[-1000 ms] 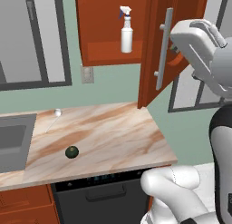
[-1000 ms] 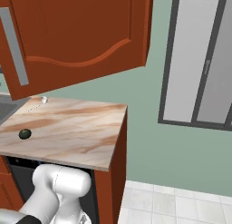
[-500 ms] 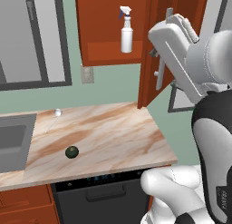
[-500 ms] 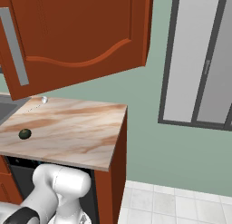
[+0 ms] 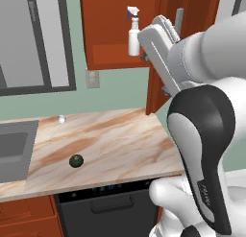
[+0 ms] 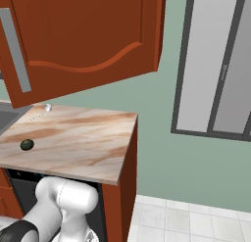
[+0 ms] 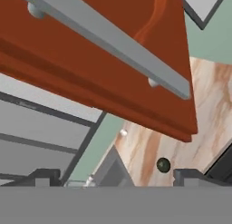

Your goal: Open the cabinet. Pick the spray and place it next to the sink. Then close the cabinet.

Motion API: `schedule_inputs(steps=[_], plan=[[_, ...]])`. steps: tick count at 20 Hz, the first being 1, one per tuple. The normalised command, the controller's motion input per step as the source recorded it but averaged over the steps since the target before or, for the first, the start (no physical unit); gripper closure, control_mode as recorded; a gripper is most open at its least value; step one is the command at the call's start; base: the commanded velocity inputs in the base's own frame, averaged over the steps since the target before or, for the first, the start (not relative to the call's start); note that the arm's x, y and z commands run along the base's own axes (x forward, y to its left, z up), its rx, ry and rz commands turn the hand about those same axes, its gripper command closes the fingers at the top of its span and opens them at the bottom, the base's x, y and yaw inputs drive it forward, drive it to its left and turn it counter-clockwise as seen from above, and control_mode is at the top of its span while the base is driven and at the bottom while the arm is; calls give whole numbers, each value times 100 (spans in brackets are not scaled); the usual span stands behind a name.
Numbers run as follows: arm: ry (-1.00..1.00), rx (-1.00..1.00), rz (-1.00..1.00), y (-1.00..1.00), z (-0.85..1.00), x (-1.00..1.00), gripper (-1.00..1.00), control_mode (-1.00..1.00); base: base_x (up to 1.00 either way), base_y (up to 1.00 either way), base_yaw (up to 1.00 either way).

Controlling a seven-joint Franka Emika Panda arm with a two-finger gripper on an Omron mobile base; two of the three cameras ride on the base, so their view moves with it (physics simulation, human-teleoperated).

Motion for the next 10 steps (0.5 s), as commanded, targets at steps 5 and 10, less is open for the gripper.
schedule_inputs(steps=[5,10], plan=[[0,9,-17,22,-13,31,-100,-100,0,0,0],[0,10,-21,15,-14,36,-100,-100,0,0,0]])
